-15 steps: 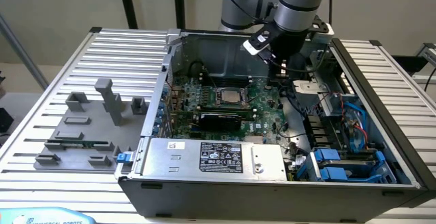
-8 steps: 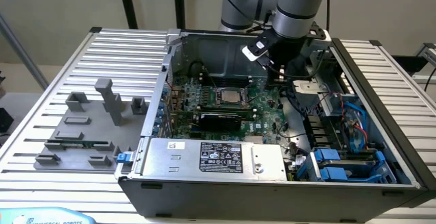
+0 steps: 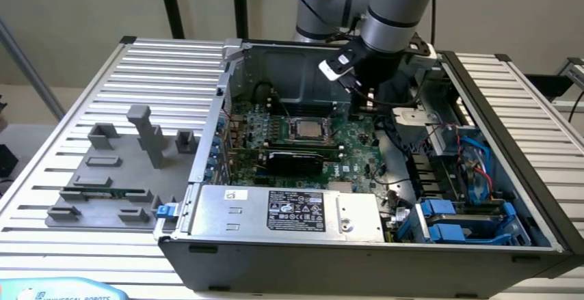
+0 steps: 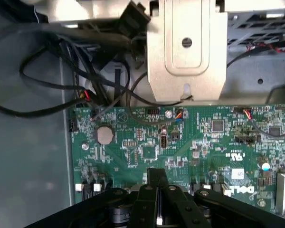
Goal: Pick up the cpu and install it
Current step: 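Close the cpu cover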
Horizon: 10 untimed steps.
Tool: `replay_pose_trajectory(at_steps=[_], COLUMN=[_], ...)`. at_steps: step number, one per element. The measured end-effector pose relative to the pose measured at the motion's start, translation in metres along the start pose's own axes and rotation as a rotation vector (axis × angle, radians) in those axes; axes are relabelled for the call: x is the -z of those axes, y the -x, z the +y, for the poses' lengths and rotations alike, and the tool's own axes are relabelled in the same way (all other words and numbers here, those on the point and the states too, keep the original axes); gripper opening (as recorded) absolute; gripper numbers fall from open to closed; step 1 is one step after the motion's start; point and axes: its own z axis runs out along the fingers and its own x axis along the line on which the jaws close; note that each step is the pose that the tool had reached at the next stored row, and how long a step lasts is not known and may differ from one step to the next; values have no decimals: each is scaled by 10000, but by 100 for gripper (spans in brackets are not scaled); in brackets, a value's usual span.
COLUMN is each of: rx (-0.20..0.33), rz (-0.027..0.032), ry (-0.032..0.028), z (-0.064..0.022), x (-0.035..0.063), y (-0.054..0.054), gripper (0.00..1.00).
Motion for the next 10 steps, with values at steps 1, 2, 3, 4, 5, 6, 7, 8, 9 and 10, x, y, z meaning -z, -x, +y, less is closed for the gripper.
replay_pose_trajectory(at_steps=[1,2,3,4,5,6,7,8,9,10], rx=[-8,-14,-24,-31,-37,-43,-49,-55,-61,-66], rz=[-6,-10,-17,-22,-27,-32,-36,-40,-45,-48], ry=[-104,-200,-340,-431,-513,-600,-686,-776,-851,-929], z=[-19,-39,-75,-99,-120,-142,-163,-187,-210,-235], x=[-1,-2,-5,-6,-7,-9,-11,-12,-14,-17], y=[1,2,4,6,7,8,9,11,12,14], gripper=[11,11,11,11,11,11,11,11,11,11])
